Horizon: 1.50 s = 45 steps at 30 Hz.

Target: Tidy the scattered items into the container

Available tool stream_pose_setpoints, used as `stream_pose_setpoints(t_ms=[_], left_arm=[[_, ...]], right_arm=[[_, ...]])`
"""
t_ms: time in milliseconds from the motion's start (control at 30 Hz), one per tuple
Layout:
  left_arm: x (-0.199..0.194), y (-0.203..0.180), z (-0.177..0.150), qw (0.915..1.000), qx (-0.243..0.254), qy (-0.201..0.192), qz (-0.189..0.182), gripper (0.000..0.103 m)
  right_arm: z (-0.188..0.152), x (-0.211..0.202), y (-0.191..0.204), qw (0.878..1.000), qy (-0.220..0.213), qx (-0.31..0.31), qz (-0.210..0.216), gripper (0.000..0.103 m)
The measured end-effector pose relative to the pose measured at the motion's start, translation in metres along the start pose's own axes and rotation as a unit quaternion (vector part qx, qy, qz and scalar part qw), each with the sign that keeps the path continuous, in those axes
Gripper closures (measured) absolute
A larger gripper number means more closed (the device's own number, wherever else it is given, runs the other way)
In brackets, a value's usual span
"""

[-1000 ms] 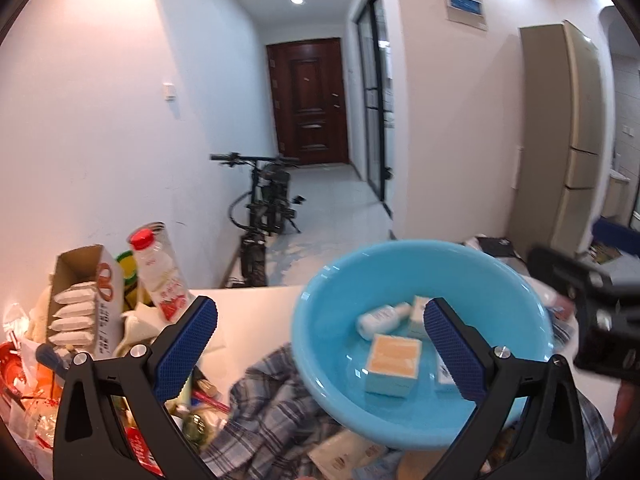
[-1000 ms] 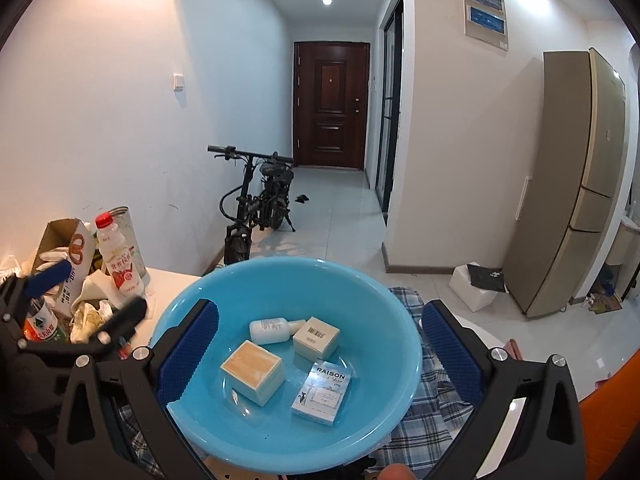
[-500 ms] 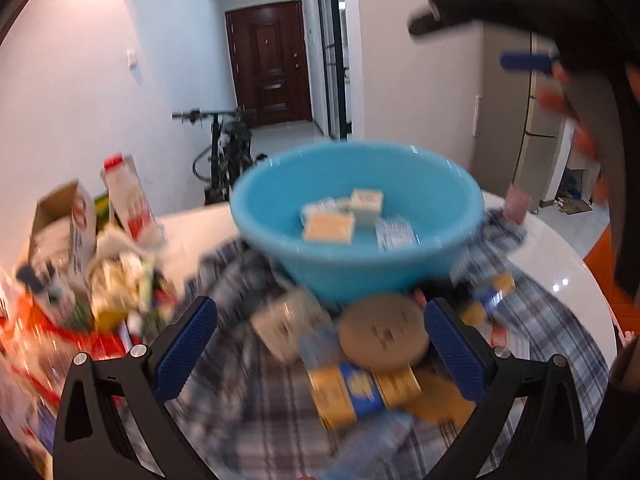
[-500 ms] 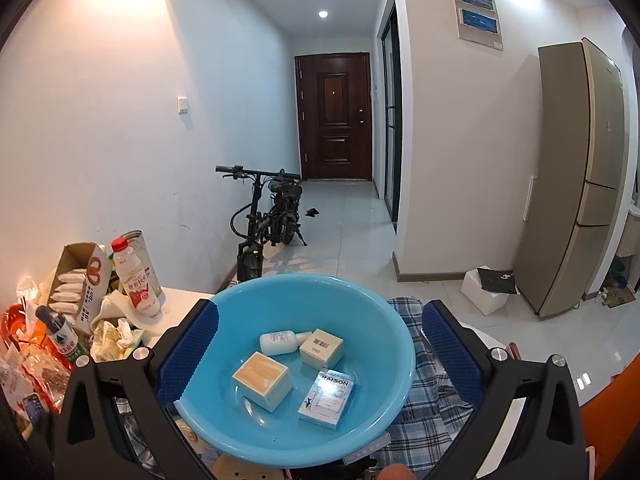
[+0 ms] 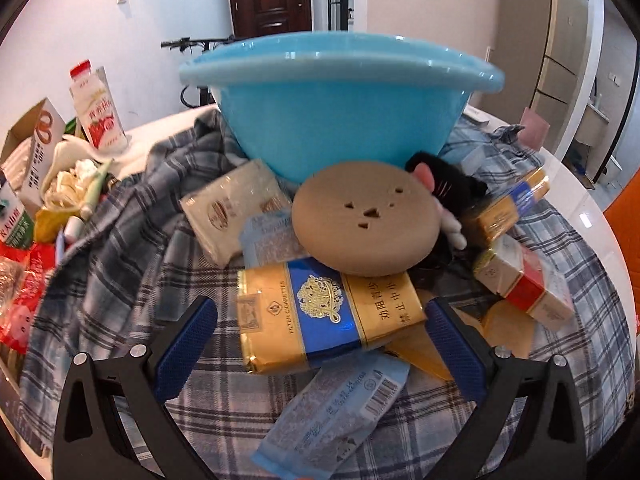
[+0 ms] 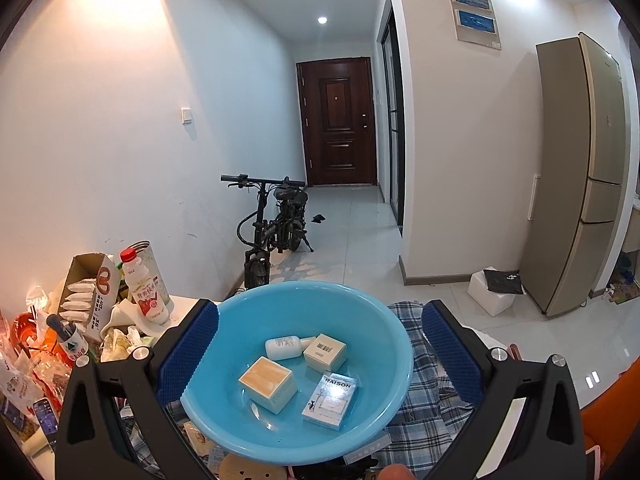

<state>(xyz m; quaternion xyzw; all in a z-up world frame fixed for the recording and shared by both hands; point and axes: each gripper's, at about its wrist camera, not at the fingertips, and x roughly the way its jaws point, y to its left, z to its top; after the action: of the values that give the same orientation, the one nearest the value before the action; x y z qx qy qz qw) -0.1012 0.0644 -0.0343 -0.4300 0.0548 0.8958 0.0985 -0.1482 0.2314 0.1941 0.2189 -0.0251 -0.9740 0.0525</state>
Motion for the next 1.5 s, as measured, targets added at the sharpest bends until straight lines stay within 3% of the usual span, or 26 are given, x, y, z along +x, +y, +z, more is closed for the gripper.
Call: stream_pose_setpoints(t_ms=[233,367,500,767,967,1067,1100,1500], left_arm=[[0.010,0.001,-0.003,0.9998,-0.008,0.007,-0.014,0.000],[0.006,0.007,-0.001,0.9992,-0.020,-0.011,-0.032,0.000],[0.004,0.010,0.000,0.9976,-0.031,-0.016,-0.060,0.012],[0.006,0.005,-0.001,0.9987,-0.014,-0.017,-0.047,0.012],[0.016,0.007,-0.003,0.9995,-0.011,0.005,-0.030,0.003],[0.013,0.008,-0.003,0.9993,-0.015,-0.007,-0.033,0.003],[0.011,0.007,-0.003,0.9993,-0.014,-0.011,-0.032,0.012],[-0.005,0.005,-0.005,0.9985,-0.003,-0.038,-0.040,0.012]], right_arm=[[0.000,0.003,-0.001,1.000,0.003,0.002,0.001,0.000],[0.000,0.004,0.000,1.000,0.004,-0.001,0.002,0.000],[-0.004,0.006,0.005,1.000,0.006,-0.006,0.001,0.000],[-0.007,0.007,0.016,1.000,0.007,-0.017,-0.004,0.000],[-0.008,0.006,0.020,1.000,0.007,-0.022,-0.002,0.000],[-0.007,0.006,0.021,1.000,0.007,-0.027,-0.001,0.000],[-0.007,0.005,0.022,1.000,0.007,-0.029,-0.002,0.000],[-0.005,-0.025,0.019,0.999,-0.007,-0.041,0.004,0.000]])
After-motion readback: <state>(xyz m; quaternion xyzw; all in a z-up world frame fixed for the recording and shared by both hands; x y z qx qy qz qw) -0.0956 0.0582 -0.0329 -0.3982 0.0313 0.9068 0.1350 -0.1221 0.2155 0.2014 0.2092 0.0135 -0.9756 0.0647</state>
